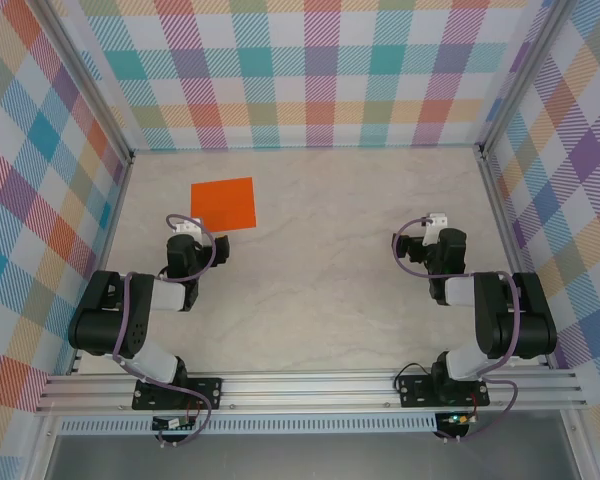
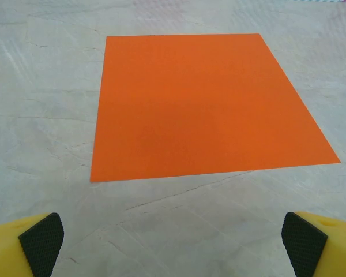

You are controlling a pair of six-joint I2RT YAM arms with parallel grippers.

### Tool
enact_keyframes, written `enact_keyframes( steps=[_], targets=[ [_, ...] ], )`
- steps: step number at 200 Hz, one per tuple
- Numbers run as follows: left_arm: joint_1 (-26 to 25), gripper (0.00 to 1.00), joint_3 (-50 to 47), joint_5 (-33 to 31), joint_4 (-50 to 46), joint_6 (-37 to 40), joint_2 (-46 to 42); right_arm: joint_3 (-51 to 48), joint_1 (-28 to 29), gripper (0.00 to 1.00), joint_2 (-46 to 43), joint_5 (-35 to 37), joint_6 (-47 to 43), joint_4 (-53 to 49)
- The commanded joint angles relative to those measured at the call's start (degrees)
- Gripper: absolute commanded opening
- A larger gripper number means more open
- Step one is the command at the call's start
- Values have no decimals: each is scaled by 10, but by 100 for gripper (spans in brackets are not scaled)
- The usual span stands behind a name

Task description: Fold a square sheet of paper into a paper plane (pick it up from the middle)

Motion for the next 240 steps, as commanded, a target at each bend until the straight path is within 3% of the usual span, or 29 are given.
enact_keyframes(
  steps=[1, 240],
  targets=[
    [2, 100, 12, 12, 2, 9, -2, 11, -4, 100, -2, -11, 7, 16],
    [13, 100, 16, 26, -7, 2, -2, 13, -4, 100, -2, -11, 6, 15]
  ],
)
